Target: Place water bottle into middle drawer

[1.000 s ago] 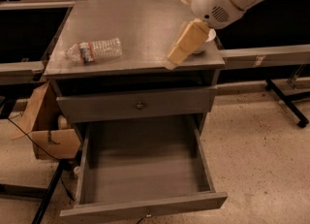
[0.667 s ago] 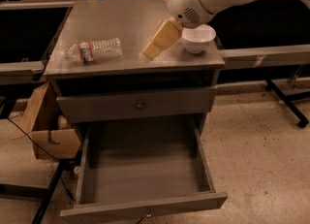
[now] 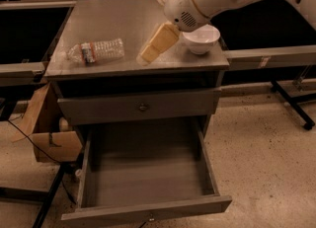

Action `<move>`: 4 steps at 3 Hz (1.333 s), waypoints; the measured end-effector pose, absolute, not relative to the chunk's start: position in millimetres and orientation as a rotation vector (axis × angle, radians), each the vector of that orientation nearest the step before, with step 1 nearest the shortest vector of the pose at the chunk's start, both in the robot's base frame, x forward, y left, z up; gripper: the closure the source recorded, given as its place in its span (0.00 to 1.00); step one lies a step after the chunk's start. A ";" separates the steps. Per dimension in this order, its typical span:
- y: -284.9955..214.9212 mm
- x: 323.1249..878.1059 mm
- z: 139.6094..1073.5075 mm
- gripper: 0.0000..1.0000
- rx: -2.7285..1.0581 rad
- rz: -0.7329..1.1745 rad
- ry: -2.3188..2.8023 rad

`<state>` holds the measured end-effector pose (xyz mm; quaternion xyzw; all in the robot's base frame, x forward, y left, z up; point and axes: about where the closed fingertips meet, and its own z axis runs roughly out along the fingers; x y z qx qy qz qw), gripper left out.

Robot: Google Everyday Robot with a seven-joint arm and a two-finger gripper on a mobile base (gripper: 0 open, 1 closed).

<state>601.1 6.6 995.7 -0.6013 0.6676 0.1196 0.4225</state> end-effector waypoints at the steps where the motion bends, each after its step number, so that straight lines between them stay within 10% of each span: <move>1: 25.2 635.5 965.4 0.00 -1.493 0.345 1.697; 4: 67.1 749.2 873.7 0.00 -1.449 0.221 1.836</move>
Offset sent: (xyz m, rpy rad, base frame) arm 0.1040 0.0500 -0.0846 -0.0740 0.0538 -0.0858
